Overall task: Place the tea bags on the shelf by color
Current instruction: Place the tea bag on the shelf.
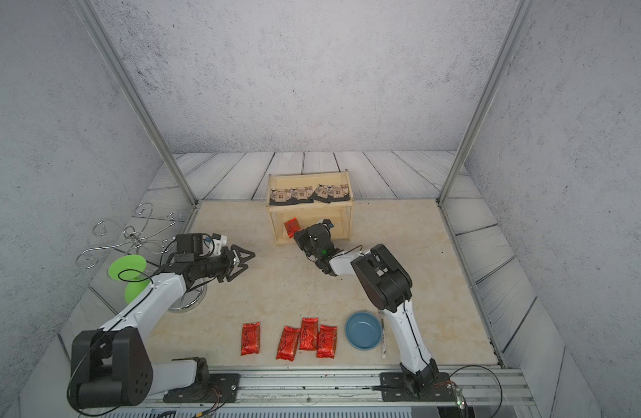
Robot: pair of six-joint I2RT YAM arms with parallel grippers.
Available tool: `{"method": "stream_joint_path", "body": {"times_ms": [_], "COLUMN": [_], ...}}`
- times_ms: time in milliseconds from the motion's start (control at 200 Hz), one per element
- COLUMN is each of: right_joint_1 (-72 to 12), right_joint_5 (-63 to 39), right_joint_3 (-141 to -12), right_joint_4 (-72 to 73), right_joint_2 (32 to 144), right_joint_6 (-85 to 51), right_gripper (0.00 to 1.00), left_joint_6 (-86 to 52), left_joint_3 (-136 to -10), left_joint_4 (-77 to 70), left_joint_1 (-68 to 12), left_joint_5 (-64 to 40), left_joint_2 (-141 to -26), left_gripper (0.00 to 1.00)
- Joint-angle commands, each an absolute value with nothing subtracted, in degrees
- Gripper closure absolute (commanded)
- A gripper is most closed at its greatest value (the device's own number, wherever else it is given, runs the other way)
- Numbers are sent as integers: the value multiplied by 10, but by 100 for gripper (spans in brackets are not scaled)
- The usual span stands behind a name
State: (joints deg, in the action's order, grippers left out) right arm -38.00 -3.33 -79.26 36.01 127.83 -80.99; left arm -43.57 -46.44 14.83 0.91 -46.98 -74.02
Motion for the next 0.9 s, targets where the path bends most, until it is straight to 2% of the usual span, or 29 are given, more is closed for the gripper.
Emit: {"method": "stream_joint_path", "body": {"times_ms": [0,285,851,891], "right_joint_1": [-386,-392,-399,-399], "right_joint_5": [-6,-6,-9,-11], "right_joint_3": [-829,-891,-924,-927], "right_joint_4": [341,335,318,313], "right_joint_2": [1300,1355,1386,1387], "right_joint_6": [-816,-836,-838,-835], "right_gripper": [100,100,100,97], "left_joint_6": [-414,-410,-421,-425], "left_joint_3": [-463,-456,-442,-437], "left_joint_4": [161,162,149,145], "left_joint_1": [16,16,28,28], "left_joint_5": [-486,-489,-503,-507], "left_joint_2": [-726,-720,-698,-697], "left_gripper": [34,34,35,35]}}
